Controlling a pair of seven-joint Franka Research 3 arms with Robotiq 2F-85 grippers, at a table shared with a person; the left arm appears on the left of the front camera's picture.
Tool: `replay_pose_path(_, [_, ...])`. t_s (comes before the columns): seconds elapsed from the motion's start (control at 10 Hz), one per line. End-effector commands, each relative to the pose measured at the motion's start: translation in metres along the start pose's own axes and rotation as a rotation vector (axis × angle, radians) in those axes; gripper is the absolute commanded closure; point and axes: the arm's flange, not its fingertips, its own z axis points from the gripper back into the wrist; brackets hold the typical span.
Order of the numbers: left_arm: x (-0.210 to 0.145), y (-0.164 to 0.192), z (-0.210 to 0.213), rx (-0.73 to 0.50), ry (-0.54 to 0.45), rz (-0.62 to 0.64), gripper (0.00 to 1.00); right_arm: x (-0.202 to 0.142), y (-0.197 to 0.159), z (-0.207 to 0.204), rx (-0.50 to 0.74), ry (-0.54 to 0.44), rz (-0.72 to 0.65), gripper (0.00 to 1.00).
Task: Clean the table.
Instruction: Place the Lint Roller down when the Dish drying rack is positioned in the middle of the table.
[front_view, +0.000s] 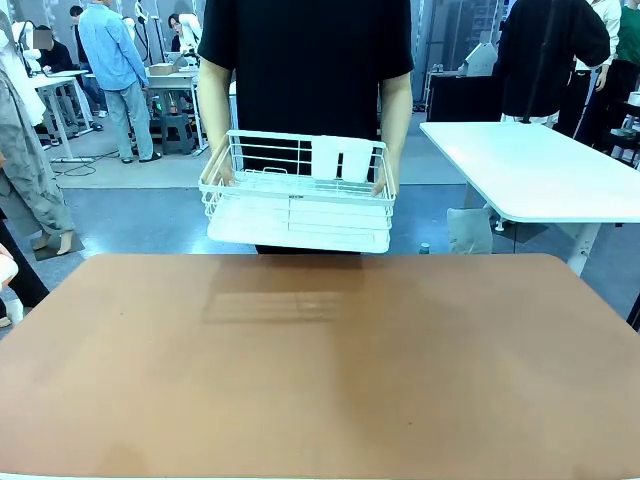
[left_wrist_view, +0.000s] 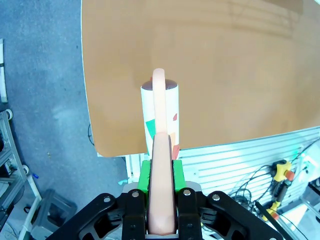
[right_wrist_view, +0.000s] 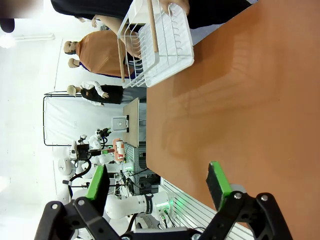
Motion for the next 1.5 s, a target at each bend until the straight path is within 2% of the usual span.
replay_pose_path(0.0, [-0.0014,0.001,0.005,0.004,0.008,-0.018,0.79,0.0,0.0028,0.0005,0.011,-0.003,0.004,0.0])
replay_pose_path(1.4, [-0.0014,0.001,0.005,0.004,0.008,-0.018,0.79,0.0,0.0028,0.0005,0.011,-0.003,0.004,0.0])
